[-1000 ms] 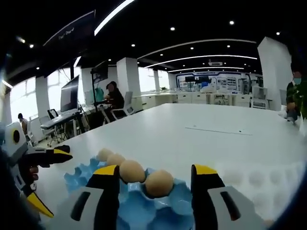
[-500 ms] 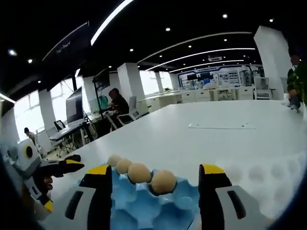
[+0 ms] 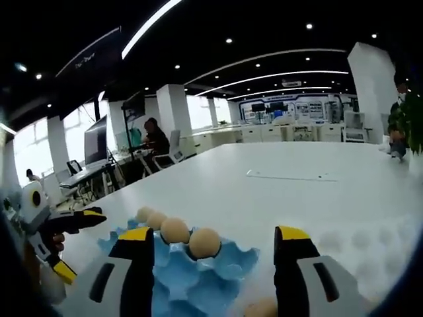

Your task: Place the egg into an empty slot of the egg tray after lifting it from the table, then release the egg inside the slot.

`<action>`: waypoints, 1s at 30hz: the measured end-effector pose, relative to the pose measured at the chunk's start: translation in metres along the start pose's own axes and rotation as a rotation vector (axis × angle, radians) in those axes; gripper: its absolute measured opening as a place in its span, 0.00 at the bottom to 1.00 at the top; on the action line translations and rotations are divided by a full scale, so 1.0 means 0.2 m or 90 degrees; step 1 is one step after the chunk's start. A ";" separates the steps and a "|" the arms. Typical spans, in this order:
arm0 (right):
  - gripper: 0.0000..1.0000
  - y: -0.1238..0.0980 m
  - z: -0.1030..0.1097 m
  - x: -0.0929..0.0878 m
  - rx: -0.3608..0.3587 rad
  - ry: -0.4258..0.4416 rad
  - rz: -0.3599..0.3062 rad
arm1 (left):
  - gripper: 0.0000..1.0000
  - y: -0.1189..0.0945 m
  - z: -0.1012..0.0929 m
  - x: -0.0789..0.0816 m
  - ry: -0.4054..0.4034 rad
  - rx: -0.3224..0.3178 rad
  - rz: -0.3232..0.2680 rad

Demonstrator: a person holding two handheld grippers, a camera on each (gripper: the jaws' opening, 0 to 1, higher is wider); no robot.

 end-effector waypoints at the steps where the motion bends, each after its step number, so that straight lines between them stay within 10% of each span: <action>1: 0.77 -0.01 -0.01 0.00 -0.004 -0.003 -0.002 | 1.00 0.00 0.00 0.00 0.001 0.000 0.000; 30: 0.76 -0.10 -0.20 -0.01 -0.061 -0.035 0.006 | 0.98 0.01 0.02 0.01 0.007 0.005 0.011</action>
Point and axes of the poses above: the point that each gripper's makers call its tool centre point, and the gripper's own axes: y roughly forward along the fingers, z roughly to its left, x roughly out of its top, the point moved 6 cm from there along -y, roughly backward along the fingers, and after that the axes turned 10 degrees about -x, right-handed, at the moved point
